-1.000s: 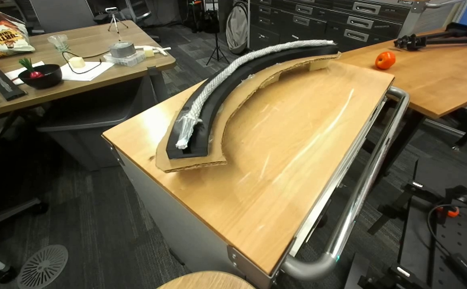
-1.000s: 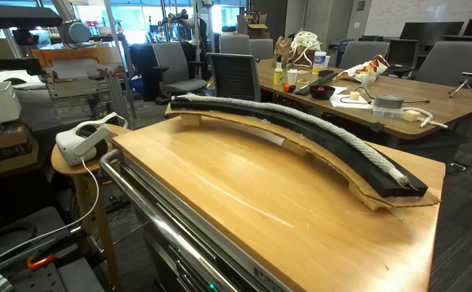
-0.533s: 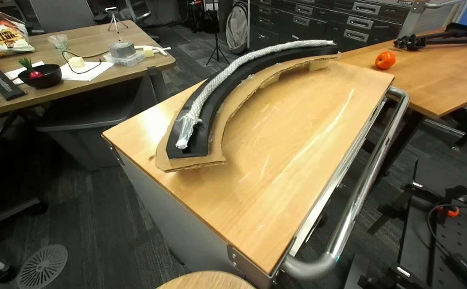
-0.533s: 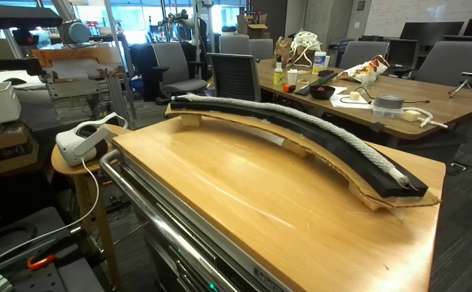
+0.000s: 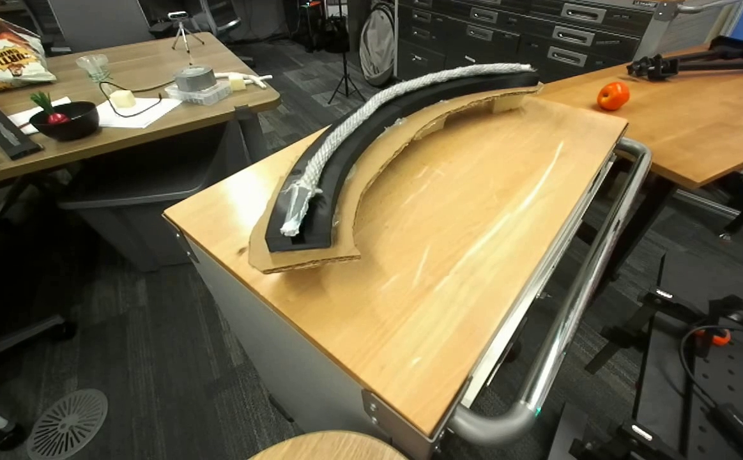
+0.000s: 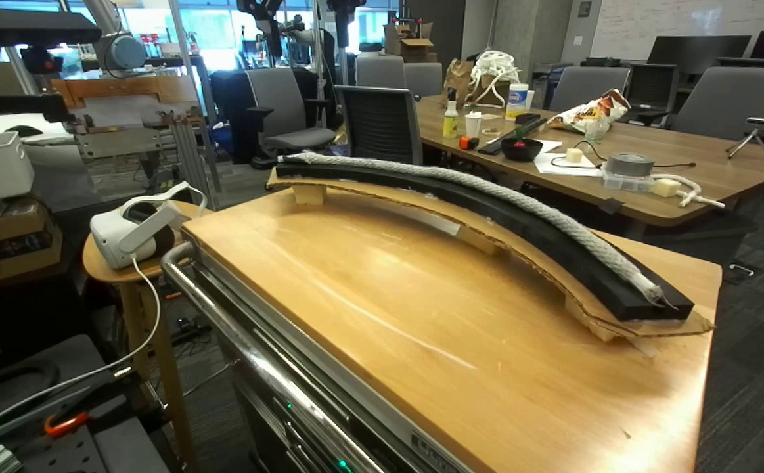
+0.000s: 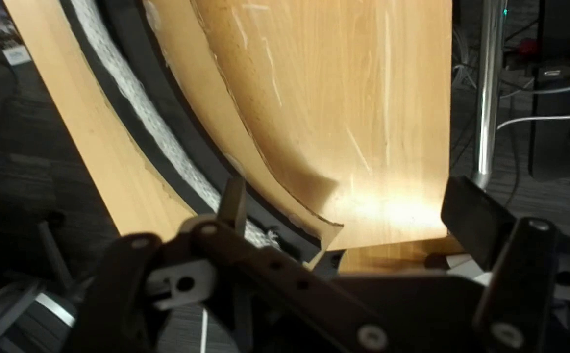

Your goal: Put the rope on the table

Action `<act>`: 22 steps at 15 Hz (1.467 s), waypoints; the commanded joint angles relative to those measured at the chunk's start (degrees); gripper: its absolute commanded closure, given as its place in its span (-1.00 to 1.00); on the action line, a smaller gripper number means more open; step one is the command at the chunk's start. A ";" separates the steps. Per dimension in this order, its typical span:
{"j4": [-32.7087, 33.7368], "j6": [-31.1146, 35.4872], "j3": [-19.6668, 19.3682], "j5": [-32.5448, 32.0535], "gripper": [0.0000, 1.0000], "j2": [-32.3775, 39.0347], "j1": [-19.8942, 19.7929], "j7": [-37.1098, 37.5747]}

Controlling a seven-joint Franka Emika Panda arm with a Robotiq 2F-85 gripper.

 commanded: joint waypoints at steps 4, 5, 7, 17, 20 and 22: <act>1.63 -1.38 1.72 -0.03 -1.00 1.55 -1.69 0.39; 1.58 0.01 2.58 -1.98 -1.00 2.54 -2.00 3.67; 2.81 -0.98 3.59 -3.05 -1.00 5.57 -1.56 5.37; 13.37 5.14 11.05 -9.44 -1.00 22.45 0.20 3.39; 11.88 5.92 12.01 -5.95 -1.00 22.24 -0.49 1.61; 13.57 6.10 12.54 -3.77 -1.00 23.28 -0.47 -1.01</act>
